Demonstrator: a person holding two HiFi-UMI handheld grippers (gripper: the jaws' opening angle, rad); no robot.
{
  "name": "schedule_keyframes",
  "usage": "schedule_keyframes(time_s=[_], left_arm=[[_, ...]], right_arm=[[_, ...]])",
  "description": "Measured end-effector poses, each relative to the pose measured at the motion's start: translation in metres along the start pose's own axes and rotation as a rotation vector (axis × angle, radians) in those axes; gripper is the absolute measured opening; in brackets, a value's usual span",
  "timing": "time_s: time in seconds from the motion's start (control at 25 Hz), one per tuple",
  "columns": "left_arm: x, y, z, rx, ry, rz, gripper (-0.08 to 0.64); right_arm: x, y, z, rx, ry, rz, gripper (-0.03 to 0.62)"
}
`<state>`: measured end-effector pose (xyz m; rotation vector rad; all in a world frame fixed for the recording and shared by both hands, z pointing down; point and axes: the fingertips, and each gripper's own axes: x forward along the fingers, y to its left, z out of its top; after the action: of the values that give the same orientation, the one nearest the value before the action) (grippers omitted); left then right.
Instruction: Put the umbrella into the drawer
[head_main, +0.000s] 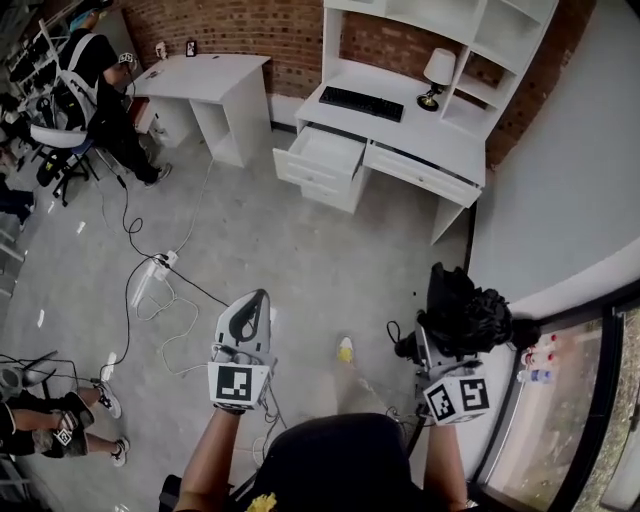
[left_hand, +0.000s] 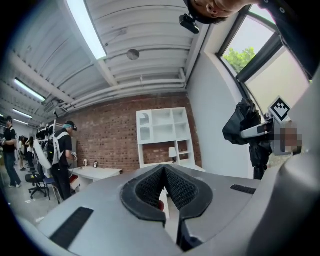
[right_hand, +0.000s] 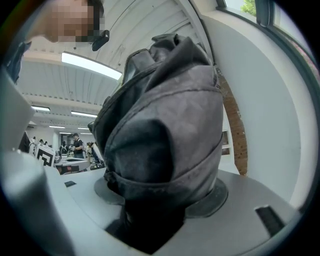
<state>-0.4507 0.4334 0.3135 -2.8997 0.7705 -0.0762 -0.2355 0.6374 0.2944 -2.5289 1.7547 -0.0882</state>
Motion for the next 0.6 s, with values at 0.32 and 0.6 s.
schedule_keyframes(time_s=[0.32,0.6], left_arm=[[0.131,0.007,0.036,0.002,-0.043,0.008,0.015],[0.198,0.017,0.043,0.009,-0.052,0.028,0.015]], right_arm=[[0.122,-0.063,0.03,-0.008,-0.011,0.059,0.275],[0.182,-0.104,0.031,0.001,0.003,0.081,0.275]])
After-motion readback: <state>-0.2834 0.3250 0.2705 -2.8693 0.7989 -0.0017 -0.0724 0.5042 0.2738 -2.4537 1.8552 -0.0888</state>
